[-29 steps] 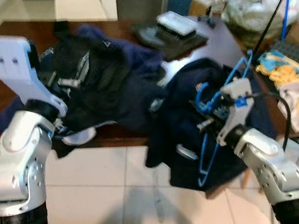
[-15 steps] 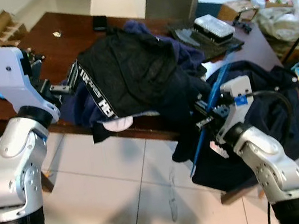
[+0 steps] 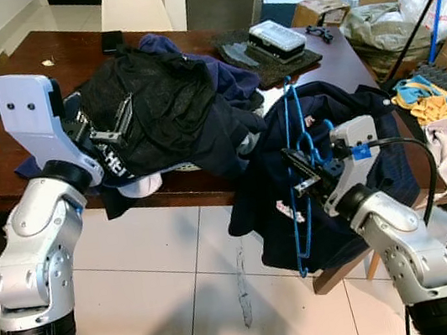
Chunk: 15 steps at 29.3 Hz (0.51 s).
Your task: Hang hanger
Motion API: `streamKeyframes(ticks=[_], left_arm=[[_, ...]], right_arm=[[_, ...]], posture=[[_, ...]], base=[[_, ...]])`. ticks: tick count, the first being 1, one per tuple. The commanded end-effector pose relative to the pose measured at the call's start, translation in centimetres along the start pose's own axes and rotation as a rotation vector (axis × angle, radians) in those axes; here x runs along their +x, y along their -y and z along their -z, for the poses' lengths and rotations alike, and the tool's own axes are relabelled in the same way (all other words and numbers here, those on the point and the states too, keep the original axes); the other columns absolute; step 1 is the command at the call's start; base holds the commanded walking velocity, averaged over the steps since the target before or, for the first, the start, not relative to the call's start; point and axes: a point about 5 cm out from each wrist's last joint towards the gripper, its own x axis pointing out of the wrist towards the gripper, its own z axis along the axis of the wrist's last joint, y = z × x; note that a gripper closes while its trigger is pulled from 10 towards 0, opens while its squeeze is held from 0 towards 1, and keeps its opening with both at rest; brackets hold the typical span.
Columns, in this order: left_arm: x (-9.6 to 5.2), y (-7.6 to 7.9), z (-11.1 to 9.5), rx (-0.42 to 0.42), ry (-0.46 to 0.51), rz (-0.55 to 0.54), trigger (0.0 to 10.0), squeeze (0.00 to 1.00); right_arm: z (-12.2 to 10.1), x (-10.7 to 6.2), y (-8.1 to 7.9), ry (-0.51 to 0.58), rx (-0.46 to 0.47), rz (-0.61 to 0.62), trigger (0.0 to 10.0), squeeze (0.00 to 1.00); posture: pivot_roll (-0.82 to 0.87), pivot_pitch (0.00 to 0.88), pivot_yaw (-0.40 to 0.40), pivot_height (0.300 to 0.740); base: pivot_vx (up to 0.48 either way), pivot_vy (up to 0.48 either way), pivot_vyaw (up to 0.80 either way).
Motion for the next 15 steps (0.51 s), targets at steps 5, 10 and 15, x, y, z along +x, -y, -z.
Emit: streamKeyframes(ticks=[5,10,15], left_arm=[[-1.0,-2.0,2.2,-0.138,-0.073,-0.128,10.0,0.00],[-1.7,-2.7,3.7,-0.369,-0.088,-0.257,10.0,0.00],[-1.5,-3.2,5.9,-0.696,-0.098,-0.322,10.0,0.00]], right_arm=[[0.2,0.0,-0.2,-0.013,0.007,-0.013,10.0,0.00],[0.3,0.0,-0.3,-0.013,0.009,-0.017,10.0,0.00],[0.2,0.0,-0.4,-0.011,0.010,-0.025,10.0,0.00]], posture=[[0.17,0.193,-0.091,0.740],[0.17,0.193,-0.092,0.740],[0.17,0.198,-0.099,0.740]], base=[[0.000,0.000,0.00],[0.000,0.000,0.00],[0.000,0.000,0.00]])
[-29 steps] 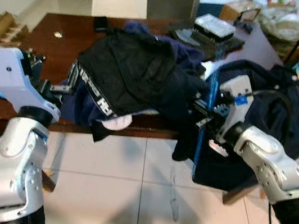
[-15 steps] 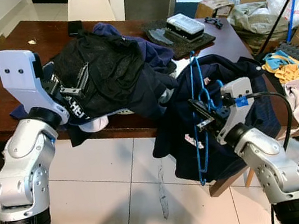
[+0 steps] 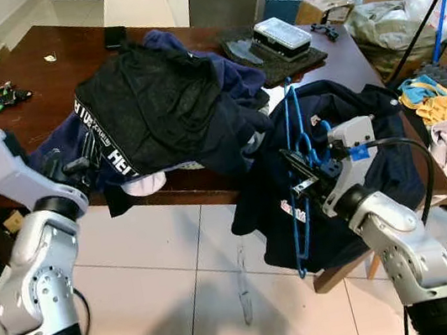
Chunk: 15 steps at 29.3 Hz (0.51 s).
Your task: Hang hanger
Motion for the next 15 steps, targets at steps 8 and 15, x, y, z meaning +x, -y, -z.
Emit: streamKeyframes(ticks=[8,15], left_arm=[[0.9,-0.7,1.4,-0.191,-0.051,-0.013,10.0,0.00],[1.8,1.6,0.7,-0.241,-0.041,0.080,10.0,0.00]], right_arm=[[0.1,-0.1,-0.2,-0.009,0.009,-0.009,10.0,0.00],[0.0,-0.3,-0.1,-0.007,0.007,-0.004,10.0,0.00]], posture=[[0.17,0.198,-0.099,0.740],[0.16,0.201,-0.095,0.740]], base=[[0.000,0.000,0.00],[0.000,0.000,0.00]])
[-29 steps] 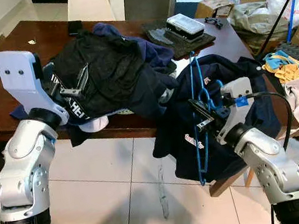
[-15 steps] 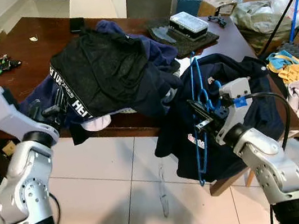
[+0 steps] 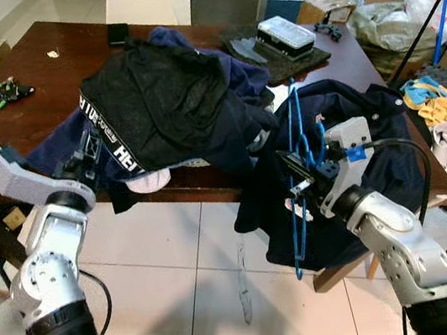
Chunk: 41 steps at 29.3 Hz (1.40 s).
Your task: Hang hanger
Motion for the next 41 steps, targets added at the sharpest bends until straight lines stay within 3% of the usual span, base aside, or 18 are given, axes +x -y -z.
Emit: streamKeyframes(ticks=[1,15,20,33,34,36,38,39,40,41], left_arm=[[0.0,0.8,0.6,-0.035,-0.021,0.037,10.0,0.00],[-0.1,1.6,2.3,-0.080,-0.110,0.098,10.0,0.00],[0.1,3.0,3.3,-0.160,-0.150,0.184,10.0,0.00],[-0.5,4.3,3.7,-0.181,-0.166,0.238,10.0,0.00],[-0.6,4.5,3.5,-0.126,-0.157,0.248,10.0,0.00],[-0.6,4.5,3.5,-0.126,-0.157,0.248,10.0,0.00],[-0.9,5.2,3.1,0.031,-0.118,0.258,10.0,0.00],[-0.9,5.2,3.1,0.031,-0.118,0.258,10.0,0.00],[-1.0,5.8,2.9,0.143,-0.100,0.279,10.0,0.00],[-1.0,5.8,2.9,0.143,-0.100,0.279,10.0,0.00]], right_arm=[[0.0,-0.4,0.1,-0.002,0.007,0.008,10.0,0.00],[0.0,-0.3,-0.1,0.003,0.010,-0.001,10.0,0.00],[-0.1,-0.3,-0.1,0.005,0.009,-0.001,10.0,0.00],[-0.1,-0.2,-0.1,0.003,0.010,-0.005,10.0,0.00],[-0.1,-0.2,-0.2,0.003,0.011,-0.006,10.0,0.00],[-0.1,-0.2,-0.2,0.003,0.011,-0.006,10.0,0.00],[-0.1,-0.2,-0.2,0.002,0.012,-0.008,10.0,0.00],[-0.1,-0.2,-0.2,0.002,0.012,-0.008,10.0,0.00],[0.0,-0.2,-0.2,0.001,0.013,-0.009,10.0,0.00],[0.0,-0.2,-0.2,0.001,0.013,-0.009,10.0,0.00]], posture=[[0.16,0.202,-0.096,0.740],[0.16,0.204,-0.096,0.740],[0.15,0.201,-0.097,0.740],[0.15,0.202,-0.099,0.740],[0.15,0.203,-0.098,0.740],[0.15,0.203,-0.098,0.740],[0.15,0.203,-0.097,0.740],[0.15,0.203,-0.097,0.740],[0.16,0.203,-0.097,0.740],[0.16,0.203,-0.097,0.740]], base=[[0.000,0.000,0.00],[0.000,0.000,0.00],[0.000,0.000,0.00],[0.000,0.000,0.00],[0.000,0.000,0.00],[0.000,0.000,0.00],[0.000,0.000,0.00],[0.000,0.000,0.00],[0.000,0.000,0.00],[0.000,0.000,0.00]])
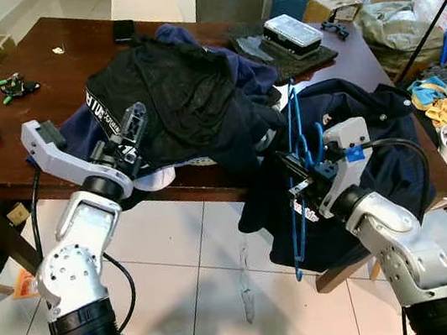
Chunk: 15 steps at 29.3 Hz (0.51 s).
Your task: Hang hanger
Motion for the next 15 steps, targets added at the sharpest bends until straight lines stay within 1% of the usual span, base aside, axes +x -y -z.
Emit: streamKeyframes(ticks=[1,2,3,4,6,7,9,10,11,12,13,14,15], left_arm=[[-0.1,0.6,-0.1,0.066,0.005,0.027,10.0,0.00],[0.0,1.2,-0.2,0.147,0.003,0.048,10.0,0.00],[0.0,1.2,-0.2,0.147,0.003,0.048,10.0,0.00],[0.0,1.8,-0.1,0.208,-0.005,0.072,10.0,0.00],[0.0,1.8,-0.1,0.208,-0.005,0.072,10.0,0.00],[0.1,2.3,0.1,0.267,-0.018,0.096,10.0,0.00],[0.1,2.3,0.1,0.267,-0.018,0.096,10.0,0.00],[0.1,2.7,0.1,0.307,-0.020,0.110,10.0,0.00],[0.1,2.7,0.1,0.307,-0.020,0.110,10.0,0.00],[0.2,2.9,-0.1,0.353,-0.013,0.107,10.0,0.00],[0.2,2.9,-0.1,0.353,-0.013,0.107,10.0,0.00],[0.3,2.8,-0.6,0.398,0.007,0.079,10.0,0.00],[0.3,2.8,-0.6,0.398,0.007,0.079,10.0,0.00]], right_arm=[[0.0,-0.3,0.0,0.003,0.012,0.001,10.0,0.00],[0.0,-0.3,0.0,0.002,0.013,-0.001,10.0,0.00],[0.0,-0.3,0.0,0.002,0.013,-0.001,10.0,0.00],[0.0,-0.2,0.0,0.002,0.013,-0.002,10.0,0.00],[0.0,-0.2,0.0,0.002,0.013,-0.002,10.0,0.00],[0.0,-0.2,0.0,0.001,0.013,-0.003,10.0,0.00],[0.0,-0.2,0.0,0.001,0.013,-0.003,10.0,0.00],[0.0,-0.2,0.0,0.002,0.012,-0.002,10.0,0.00],[0.0,-0.2,0.0,0.002,0.012,-0.002,10.0,0.00],[0.0,-0.3,0.0,0.001,0.012,-0.003,10.0,0.00],[0.0,-0.3,0.0,0.001,0.012,-0.003,10.0,0.00],[0.0,-0.3,0.0,0.000,0.012,-0.003,10.0,0.00],[0.0,-0.3,0.0,0.000,0.012,-0.003,10.0,0.00]], posture=[[0.16,0.203,-0.097,0.740],[0.16,0.203,-0.097,0.740],[0.16,0.203,-0.097,0.740],[0.16,0.202,-0.098,0.740],[0.16,0.202,-0.098,0.740],[0.15,0.201,-0.096,0.740],[0.15,0.201,-0.096,0.740],[0.15,0.201,-0.096,0.740],[0.15,0.201,-0.096,0.740],[0.15,0.201,-0.094,0.740],[0.15,0.201,-0.094,0.740],[0.15,0.201,-0.094,0.740],[0.15,0.201,-0.094,0.740]], base=[[0.000,0.000,0.00],[0.000,0.000,0.00],[0.000,0.000,0.00],[0.000,0.000,0.00],[0.000,0.000,0.00],[0.000,0.000,0.00],[0.000,0.000,0.00],[0.000,0.000,0.00],[0.000,0.000,0.00],[0.000,0.000,0.00],[0.000,0.000,0.00],[0.000,0.000,0.00],[0.000,0.000,0.00]])
